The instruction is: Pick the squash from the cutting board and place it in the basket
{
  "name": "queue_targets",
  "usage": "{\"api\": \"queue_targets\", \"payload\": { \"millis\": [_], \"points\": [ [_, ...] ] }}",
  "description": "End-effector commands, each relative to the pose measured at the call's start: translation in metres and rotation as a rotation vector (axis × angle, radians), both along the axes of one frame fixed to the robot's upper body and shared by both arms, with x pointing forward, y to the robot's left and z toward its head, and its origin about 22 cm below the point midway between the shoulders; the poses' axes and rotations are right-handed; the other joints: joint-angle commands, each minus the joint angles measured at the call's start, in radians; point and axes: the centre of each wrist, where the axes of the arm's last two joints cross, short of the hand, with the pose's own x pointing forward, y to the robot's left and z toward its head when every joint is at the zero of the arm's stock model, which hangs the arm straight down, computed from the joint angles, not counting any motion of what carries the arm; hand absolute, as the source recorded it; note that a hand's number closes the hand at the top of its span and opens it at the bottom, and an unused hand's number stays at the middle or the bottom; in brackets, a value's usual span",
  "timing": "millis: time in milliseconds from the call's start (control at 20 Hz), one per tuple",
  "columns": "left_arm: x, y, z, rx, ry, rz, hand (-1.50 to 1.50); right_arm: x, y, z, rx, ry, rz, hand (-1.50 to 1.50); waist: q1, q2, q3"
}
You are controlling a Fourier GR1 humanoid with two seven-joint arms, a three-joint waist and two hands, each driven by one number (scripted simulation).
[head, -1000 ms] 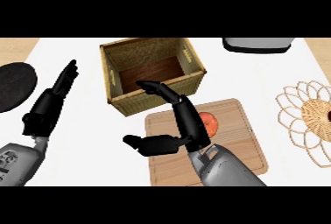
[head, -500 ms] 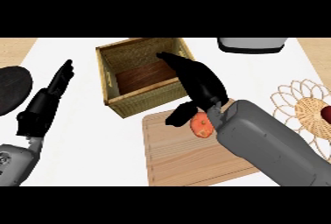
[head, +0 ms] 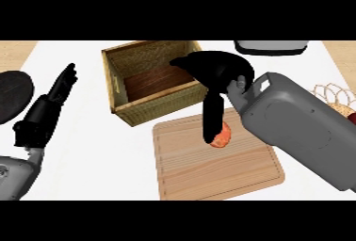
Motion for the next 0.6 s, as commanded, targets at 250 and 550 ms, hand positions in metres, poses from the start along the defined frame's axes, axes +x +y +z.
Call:
{"api": "queue_targets", "payload": {
  "millis": [250, 550],
  "points": [
    [-0.01, 0.006, 0.021, -0.003, 0.001, -0.011, 0.0, 0.014, -0.009, -0.013, -0.138, 0.132, -0.02, -1.5, 0.002, 0.004, 0.003],
    [-0.011, 0.001, 0.011, 0.0, -0.003, -0.004, 0.0, 0.017, 0.001, -0.042, -0.177, 0.151, 0.023, -1.5, 0.002, 0.006, 0.003]
  ]
}}
